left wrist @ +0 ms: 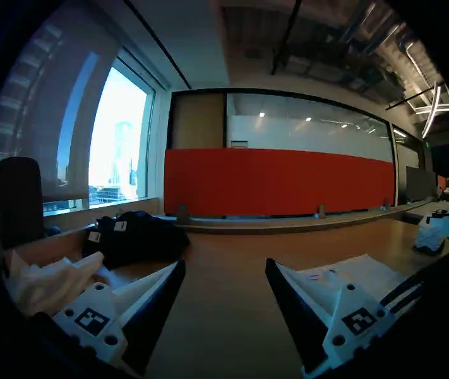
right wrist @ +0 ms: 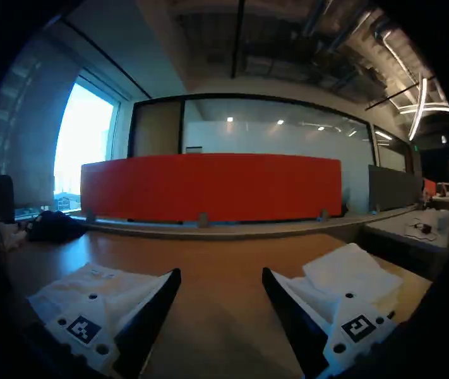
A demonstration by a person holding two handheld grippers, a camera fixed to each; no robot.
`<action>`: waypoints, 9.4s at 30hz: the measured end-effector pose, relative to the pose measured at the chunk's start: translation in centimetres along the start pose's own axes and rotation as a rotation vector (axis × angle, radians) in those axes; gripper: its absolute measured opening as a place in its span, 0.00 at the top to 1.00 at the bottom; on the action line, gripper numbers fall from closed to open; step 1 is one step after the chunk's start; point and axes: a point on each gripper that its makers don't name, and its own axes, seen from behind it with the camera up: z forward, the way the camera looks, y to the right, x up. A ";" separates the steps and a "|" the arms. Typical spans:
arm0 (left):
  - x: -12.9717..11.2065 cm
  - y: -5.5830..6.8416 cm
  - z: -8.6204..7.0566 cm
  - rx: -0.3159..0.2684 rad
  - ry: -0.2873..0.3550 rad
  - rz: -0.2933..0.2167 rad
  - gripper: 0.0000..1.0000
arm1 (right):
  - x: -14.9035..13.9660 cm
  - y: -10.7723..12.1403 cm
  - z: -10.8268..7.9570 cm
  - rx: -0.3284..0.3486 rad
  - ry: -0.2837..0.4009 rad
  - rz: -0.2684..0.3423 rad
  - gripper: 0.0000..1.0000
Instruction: Fold towel
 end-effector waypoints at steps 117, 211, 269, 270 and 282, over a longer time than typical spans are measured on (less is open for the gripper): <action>-3.3 11.8 -4.0 -0.498 -0.541 0.222 0.06 | -1.9 -9.8 -4.7 0.512 -0.501 -0.307 0.00; -12.9 14.7 -7.9 -0.548 -0.886 0.241 0.89 | -11.6 -10.1 -9.6 0.651 -0.799 -0.280 0.83; -1.4 16.3 -10.5 -0.526 -0.884 0.130 0.89 | 0.0 -9.5 -11.0 0.664 -0.742 -0.331 0.83; -1.6 16.3 -10.4 -0.524 -0.886 0.131 0.89 | -0.2 -9.5 -11.1 0.665 -0.746 -0.331 0.83; -3.7 16.6 -8.5 -0.514 -0.888 0.135 0.89 | -2.4 -9.0 -9.8 0.653 -0.790 -0.345 0.83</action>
